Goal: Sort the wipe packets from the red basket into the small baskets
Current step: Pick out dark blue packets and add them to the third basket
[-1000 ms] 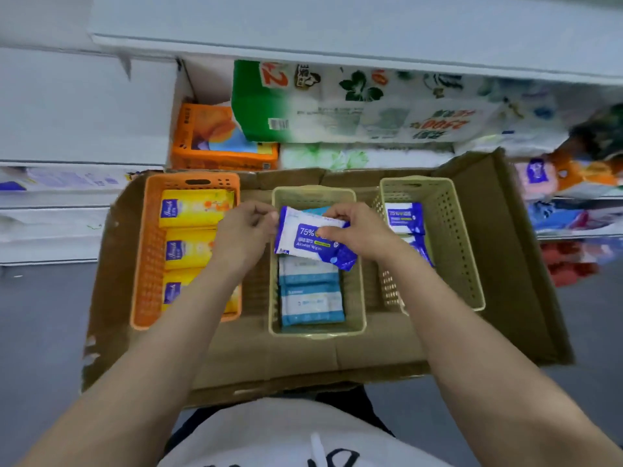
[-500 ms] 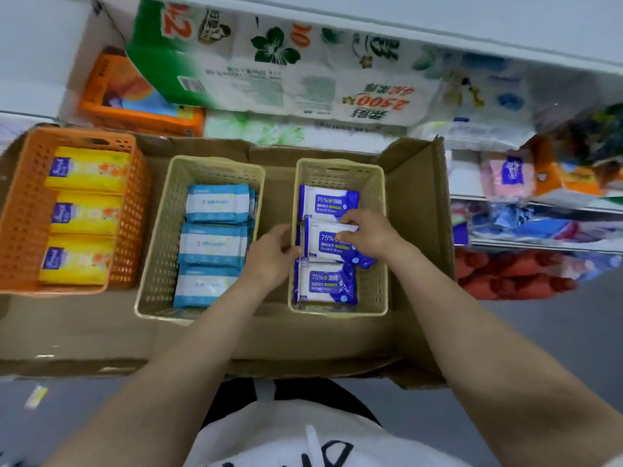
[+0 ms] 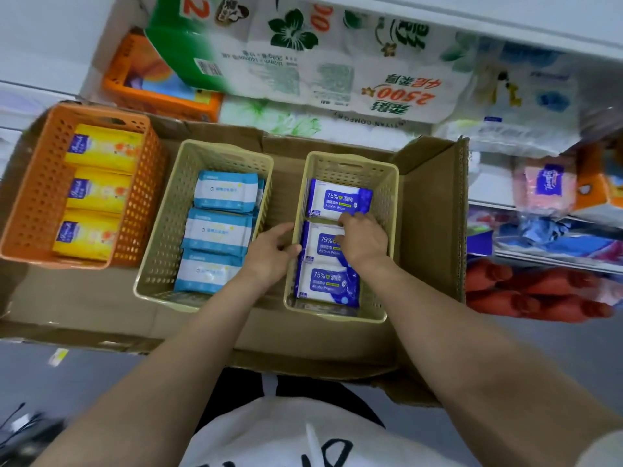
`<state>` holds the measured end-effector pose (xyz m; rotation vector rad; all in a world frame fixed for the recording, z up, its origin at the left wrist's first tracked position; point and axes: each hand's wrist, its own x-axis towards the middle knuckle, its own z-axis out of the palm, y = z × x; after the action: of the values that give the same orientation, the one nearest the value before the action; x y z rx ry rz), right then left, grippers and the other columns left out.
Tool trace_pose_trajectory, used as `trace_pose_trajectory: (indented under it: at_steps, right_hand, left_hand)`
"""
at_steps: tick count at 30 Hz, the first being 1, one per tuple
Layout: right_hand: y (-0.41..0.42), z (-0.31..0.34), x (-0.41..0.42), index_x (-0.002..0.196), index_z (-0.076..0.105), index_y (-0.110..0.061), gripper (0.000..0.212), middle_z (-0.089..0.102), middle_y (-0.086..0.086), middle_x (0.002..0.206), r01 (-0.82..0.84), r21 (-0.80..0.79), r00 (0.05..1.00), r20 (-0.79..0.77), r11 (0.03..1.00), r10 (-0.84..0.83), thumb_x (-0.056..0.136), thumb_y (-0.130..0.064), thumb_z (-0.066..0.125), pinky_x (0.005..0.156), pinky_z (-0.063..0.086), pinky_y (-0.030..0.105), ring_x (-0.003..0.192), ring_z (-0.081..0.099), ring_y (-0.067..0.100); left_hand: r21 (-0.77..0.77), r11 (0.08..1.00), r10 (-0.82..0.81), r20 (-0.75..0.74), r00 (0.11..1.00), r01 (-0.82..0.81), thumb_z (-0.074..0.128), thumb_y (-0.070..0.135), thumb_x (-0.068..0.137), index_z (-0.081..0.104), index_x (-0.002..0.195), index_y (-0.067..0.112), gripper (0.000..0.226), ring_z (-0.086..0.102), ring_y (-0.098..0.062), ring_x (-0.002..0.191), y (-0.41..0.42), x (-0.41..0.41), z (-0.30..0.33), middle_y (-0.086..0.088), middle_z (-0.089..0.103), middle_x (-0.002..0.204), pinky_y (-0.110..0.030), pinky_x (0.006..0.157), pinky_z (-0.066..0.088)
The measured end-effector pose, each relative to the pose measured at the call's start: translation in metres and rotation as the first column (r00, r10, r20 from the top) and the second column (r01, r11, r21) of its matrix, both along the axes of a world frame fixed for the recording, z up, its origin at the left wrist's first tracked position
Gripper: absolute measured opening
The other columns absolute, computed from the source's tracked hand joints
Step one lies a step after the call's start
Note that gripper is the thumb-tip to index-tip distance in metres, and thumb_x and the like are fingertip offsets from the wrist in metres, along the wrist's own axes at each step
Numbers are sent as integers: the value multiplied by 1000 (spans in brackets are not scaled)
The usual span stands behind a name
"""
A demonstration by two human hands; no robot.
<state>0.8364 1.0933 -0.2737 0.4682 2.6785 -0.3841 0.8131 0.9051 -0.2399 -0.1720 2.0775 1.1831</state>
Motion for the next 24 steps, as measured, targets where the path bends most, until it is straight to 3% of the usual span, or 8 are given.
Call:
trace_pose_trajectory:
  at_steps: [4,24]
  right_hand:
    - [-2,-1,-3,128,54,-21,51,58,5,125,-39,-21,998,51,999,40,86,-47,68,90,47,37,122,48,25]
    - [-8,-9,-2,133,54,-22,51,54,6,131,-32,60,999,9,998,32,88,-46,65,97,47,42,127,42,25]
  left_hand:
    - [-2,1000,-10,8,1000,10,64,22,92,48,139,33,51,57,-23,120,0,-1,-1,-3,60,133,-51,95,52]
    - [0,999,-40,-31,999,40,61,20,95,45,142,31,51,54,-22,124,0,1,3,-4,58,135,-50,97,51]
